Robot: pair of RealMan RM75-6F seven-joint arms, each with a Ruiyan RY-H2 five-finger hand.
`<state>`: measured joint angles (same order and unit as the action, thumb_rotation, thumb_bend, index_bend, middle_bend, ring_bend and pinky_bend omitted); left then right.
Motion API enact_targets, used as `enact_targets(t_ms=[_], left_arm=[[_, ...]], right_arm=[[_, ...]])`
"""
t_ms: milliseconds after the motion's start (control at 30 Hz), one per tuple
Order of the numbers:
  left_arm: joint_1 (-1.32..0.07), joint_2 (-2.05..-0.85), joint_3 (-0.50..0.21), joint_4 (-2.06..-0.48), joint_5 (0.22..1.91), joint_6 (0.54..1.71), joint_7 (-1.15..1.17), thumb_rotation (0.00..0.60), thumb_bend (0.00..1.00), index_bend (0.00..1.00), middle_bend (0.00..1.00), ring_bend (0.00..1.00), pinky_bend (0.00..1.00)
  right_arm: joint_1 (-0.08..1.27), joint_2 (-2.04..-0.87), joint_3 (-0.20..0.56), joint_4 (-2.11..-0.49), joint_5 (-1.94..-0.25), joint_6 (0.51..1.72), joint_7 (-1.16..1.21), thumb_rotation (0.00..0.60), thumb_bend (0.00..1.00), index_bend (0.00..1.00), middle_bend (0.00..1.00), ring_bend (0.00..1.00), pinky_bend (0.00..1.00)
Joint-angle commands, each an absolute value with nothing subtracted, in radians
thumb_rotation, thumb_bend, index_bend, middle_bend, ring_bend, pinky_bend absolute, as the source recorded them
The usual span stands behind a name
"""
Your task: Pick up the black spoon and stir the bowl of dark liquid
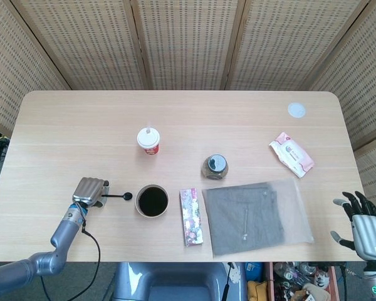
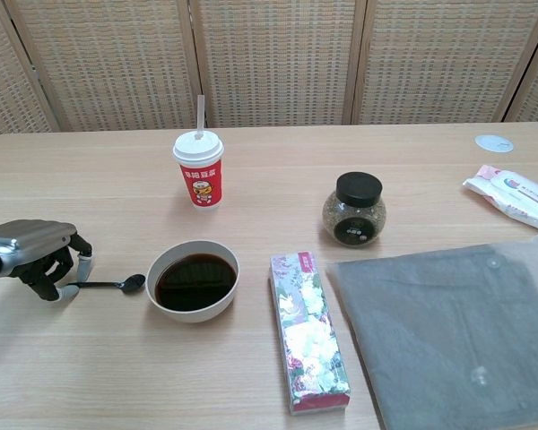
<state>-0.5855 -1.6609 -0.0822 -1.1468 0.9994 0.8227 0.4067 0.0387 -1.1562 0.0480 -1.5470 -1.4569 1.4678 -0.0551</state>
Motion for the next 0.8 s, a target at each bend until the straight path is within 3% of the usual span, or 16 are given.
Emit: enact_targets(t_ms=[33,800], left_arm=[[-0.586,-1.659,-0.083,-1.149,0.998,0.825,0.407,0.6,0.38,0.54,0.82,0.78,0.79],[-0.593,-1.579,-0.082,-1.208,1.054,0.883,0.417,0.6,0.42,0.62,0.84,0.79,0.79]], right_arm=[[0.038,-1.157,0.048,-1.547,-1.457,1.468,-0.055,0.6,0.09,0.3,0.26,0.11,0.21],[0.03,-1.158,0.047,-1.544,-1.467,1.48,-0.043,0.6,0.09,0.3,0.26,0.11,0.21]])
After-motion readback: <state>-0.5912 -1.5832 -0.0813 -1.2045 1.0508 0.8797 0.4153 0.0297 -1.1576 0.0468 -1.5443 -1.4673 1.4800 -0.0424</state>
